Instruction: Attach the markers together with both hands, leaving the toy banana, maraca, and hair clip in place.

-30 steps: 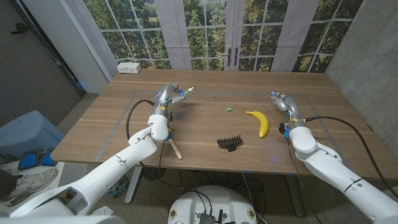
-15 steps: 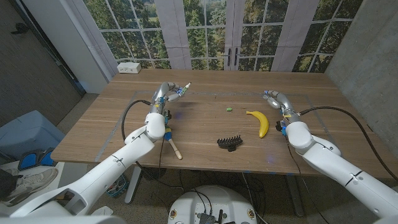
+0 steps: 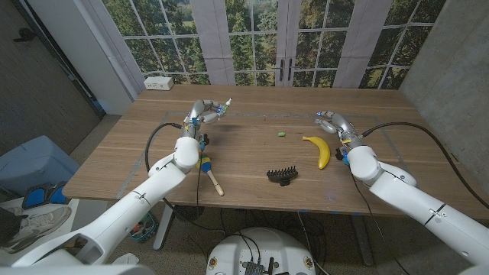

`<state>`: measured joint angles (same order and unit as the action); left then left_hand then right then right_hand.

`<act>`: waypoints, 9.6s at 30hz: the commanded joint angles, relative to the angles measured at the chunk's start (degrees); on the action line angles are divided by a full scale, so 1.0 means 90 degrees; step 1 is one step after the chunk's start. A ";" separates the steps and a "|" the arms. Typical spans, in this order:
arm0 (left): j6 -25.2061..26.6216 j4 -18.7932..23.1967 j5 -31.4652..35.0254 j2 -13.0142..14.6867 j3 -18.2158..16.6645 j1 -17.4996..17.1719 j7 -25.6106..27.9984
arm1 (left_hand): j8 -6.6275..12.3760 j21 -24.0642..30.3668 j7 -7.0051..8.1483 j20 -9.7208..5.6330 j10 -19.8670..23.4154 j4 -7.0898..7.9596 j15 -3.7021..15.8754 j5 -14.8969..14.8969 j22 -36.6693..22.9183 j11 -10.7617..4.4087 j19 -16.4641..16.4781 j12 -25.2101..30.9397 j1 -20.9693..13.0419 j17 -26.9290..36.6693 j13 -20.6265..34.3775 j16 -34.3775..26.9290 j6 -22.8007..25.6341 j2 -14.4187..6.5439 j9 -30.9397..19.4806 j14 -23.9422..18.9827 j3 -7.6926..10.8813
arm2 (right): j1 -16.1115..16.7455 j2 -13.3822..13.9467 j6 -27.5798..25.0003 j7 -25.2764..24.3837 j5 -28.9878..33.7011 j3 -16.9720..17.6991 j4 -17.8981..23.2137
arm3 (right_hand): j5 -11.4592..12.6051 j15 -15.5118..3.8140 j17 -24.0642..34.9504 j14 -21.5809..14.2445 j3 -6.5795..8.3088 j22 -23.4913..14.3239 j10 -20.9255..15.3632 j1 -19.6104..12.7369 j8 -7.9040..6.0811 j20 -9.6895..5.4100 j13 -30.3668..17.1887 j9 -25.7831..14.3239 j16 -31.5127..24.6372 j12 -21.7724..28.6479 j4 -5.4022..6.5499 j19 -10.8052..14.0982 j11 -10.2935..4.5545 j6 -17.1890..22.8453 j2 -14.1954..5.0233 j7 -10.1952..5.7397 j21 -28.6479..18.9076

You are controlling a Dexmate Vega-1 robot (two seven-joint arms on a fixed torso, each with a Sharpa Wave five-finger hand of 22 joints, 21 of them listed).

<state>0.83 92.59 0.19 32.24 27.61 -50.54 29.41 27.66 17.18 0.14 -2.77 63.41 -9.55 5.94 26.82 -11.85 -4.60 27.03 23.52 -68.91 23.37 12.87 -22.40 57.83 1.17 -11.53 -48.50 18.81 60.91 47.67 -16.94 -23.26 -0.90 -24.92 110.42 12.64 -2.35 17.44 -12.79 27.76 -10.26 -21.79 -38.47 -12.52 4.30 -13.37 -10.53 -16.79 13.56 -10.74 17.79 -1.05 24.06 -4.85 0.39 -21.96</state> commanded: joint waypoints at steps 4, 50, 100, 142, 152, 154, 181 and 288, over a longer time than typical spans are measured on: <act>-0.0339 0.0059 -0.0723 0.0041 -0.0300 -0.0168 -0.0335 | 0.0057 0.0050 0.0575 -0.0026 0.0808 0.0034 0.0888 0.0079 -0.0031 -0.0808 -0.0016 0.0041 -0.0202 0.0044 0.2051 0.0034 0.0613 -0.0261 -0.0963 0.0028 -0.0003 | -0.0326 0.0208 -0.0574 0.0445 0.0708 -0.0457 0.0323 | -0.0043 -0.0050 0.0026 0.0061 -0.0022 -0.0034 0.0016 -0.0097 -0.0013 0.0026 -0.0030 -0.0035 -0.0044 0.0020 0.0023 0.0038 -0.0028 -0.0002 0.0019 -0.0052 0.0029; -0.0631 0.0023 -0.2441 0.0056 -0.0758 -0.0352 -0.1095 | 0.0098 0.0086 0.0543 -0.0006 0.0917 0.0021 0.0887 0.0274 -0.0028 -0.0807 -0.0068 0.0006 -0.0200 0.0169 0.2157 0.0073 0.0724 -0.0208 -0.0928 0.0064 -0.0090 | -0.1314 -0.0018 -0.0910 0.1618 0.2263 -0.1550 0.0128 | -0.0130 -0.0129 0.0118 0.0168 -0.0076 -0.0037 0.0093 -0.0405 0.0028 -0.0057 -0.0100 -0.0041 -0.0080 -0.0016 0.0057 0.0053 -0.0129 -0.0011 0.0043 -0.0164 0.0094; -0.0620 0.0038 -0.3056 0.0123 -0.0834 -0.0386 -0.1358 | 0.0105 0.0127 0.0534 -0.0014 0.0977 0.0013 0.0886 0.0398 -0.0021 -0.0805 -0.0117 -0.0136 -0.0237 0.0261 0.2124 0.0165 0.0813 -0.0139 -0.0872 0.0103 -0.0151 | -0.2082 -0.0684 -0.0626 0.2179 0.3041 -0.2272 -0.1155 | -0.0124 -0.0305 0.0215 0.0118 -0.0099 -0.0040 0.0026 -0.0756 0.0016 -0.0186 -0.0167 -0.0048 -0.0187 0.0014 0.0066 0.0175 -0.0243 0.0098 -0.0066 -0.0303 0.0106; -0.0648 -0.0093 -0.3261 0.0135 -0.0876 -0.0345 -0.1446 | 0.0116 0.0160 0.0530 0.0001 0.1093 0.0031 0.0886 0.0397 -0.0017 -0.0804 -0.0130 -0.0138 -0.0248 0.0329 0.2194 0.0203 0.0738 -0.0159 -0.0948 0.0079 -0.0175 | -0.2450 -0.1049 -0.0426 0.2008 0.3231 -0.2612 -0.2021 | -0.0193 -0.0496 0.0343 -0.0065 -0.0285 -0.0045 -0.0387 -0.1419 -0.0554 -0.0326 -0.0260 -0.0096 -0.0409 0.0169 0.0084 0.0438 -0.0400 0.2078 -0.0079 -0.0252 0.0096; -0.0629 -0.0124 -0.3247 0.0126 -0.0853 -0.0297 -0.1443 | 0.0116 0.0166 0.0516 0.0003 0.1097 0.0030 0.0886 0.0402 -0.0017 -0.0805 -0.0139 -0.0147 -0.0253 0.0346 0.2210 0.0215 0.0733 -0.0166 -0.0957 0.0080 -0.0180 | -0.2473 -0.1102 -0.0224 0.1800 0.3295 -0.2663 -0.2249 | -0.0229 -0.0616 0.0396 -0.0219 -0.0433 -0.0052 -0.0631 -0.1570 -0.0888 -0.0356 -0.0266 -0.0170 -0.0537 0.0225 0.0099 0.0562 -0.0452 0.3026 -0.0034 -0.0147 0.0073; -0.0625 -0.0124 -0.3250 0.0122 -0.0854 -0.0295 -0.1435 | 0.0116 0.0170 0.0529 0.0006 0.1094 0.0029 0.0886 0.0403 -0.0016 -0.0806 -0.0136 -0.0152 -0.0255 0.0350 0.2212 0.0219 0.0718 -0.0165 -0.0969 0.0081 -0.0182 | -0.2467 -0.1097 -0.0179 0.1735 0.3333 -0.2674 -0.2277 | -0.0233 -0.0698 0.0416 -0.0276 -0.0463 -0.0055 -0.0755 -0.1675 -0.1036 -0.0381 -0.0274 -0.0246 -0.0585 0.0260 0.0082 0.0604 -0.0473 0.3288 -0.0023 -0.0173 0.0063; -0.0643 -0.0204 -0.3079 0.0091 -0.0750 -0.0187 -0.1404 | 0.0121 0.0186 0.0526 0.0020 0.1081 0.0037 0.0886 0.0415 -0.0015 -0.0805 -0.0151 -0.0166 -0.0255 0.0388 0.2269 0.0242 0.0681 -0.0192 -0.1020 0.0078 -0.0193 | -0.2163 -0.0958 0.0548 0.0548 0.3661 -0.2330 -0.2190 | -0.0247 -0.1041 0.0605 -0.0542 -0.0639 -0.0082 -0.1238 -0.2056 -0.1412 -0.0632 -0.0347 -0.0324 -0.0890 0.0407 0.0129 0.0886 -0.0725 0.3993 -0.0089 -0.0335 -0.0060; -0.0371 0.0233 -0.0372 0.0468 -0.0023 0.0360 -0.1096 | 0.0241 0.0288 0.0539 -0.0018 0.1497 0.0009 0.0889 -0.0604 0.0035 -0.0786 -0.0149 -0.0172 -0.0573 0.0728 0.2342 0.0355 0.1285 -0.0046 -0.1081 -0.0328 -0.0093 | -0.2933 -0.0406 0.1439 0.3612 0.4125 -0.1455 0.0006 | -0.0282 -0.1041 0.0798 -0.0175 -0.1147 -0.0109 -0.1100 -0.2423 -0.1387 -0.0713 -0.0308 -0.0266 -0.0979 0.0234 0.0200 0.0781 -0.0883 0.4038 -0.0121 -0.0501 -0.0154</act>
<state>-2.71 94.39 -4.76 36.04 27.23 -47.56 20.06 29.90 19.54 -1.74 -2.67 67.58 -10.25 6.85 21.71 -11.46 -2.16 25.91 22.11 -71.66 29.63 17.38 -19.46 62.55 3.91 -11.53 -50.90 16.74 36.77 44.97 -5.41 6.40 36.71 -37.17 110.57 9.75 -2.45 24.54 -14.53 17.69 -11.05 -31.91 -59.75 -24.93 -2.04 -16.01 -12.69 -25.63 15.87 -8.94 25.14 -9.11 58.74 -5.77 -2.19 -23.13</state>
